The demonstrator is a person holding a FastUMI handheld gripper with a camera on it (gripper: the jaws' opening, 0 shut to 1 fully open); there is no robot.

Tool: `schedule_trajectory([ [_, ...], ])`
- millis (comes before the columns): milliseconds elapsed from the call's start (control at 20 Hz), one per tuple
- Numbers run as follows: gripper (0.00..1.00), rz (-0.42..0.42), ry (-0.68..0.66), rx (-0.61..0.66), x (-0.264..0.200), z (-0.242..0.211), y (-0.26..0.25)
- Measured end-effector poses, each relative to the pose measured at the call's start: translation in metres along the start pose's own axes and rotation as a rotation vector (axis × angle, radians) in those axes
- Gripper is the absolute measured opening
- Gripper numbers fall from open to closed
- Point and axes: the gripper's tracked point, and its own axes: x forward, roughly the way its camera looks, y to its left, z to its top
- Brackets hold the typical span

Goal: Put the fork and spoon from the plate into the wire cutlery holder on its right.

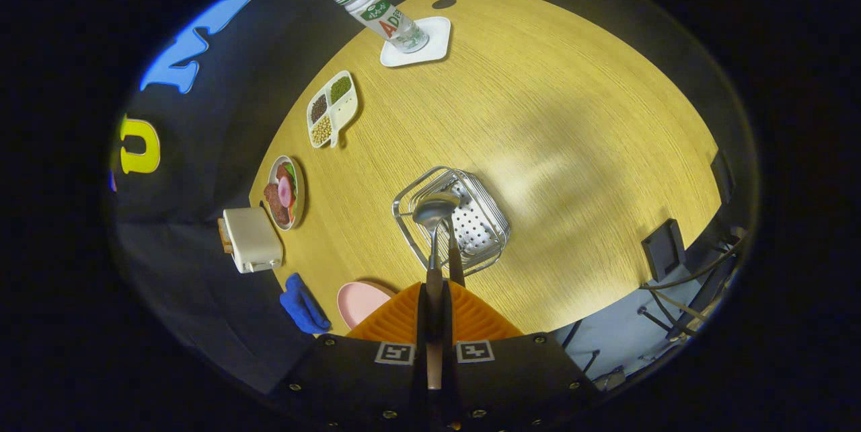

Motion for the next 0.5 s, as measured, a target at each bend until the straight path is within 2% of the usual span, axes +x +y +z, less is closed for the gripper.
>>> schedule_trajectory([
  [500, 0.08, 0.017, 0.095, 0.095, 0.006, -0.008, 0.015],
])
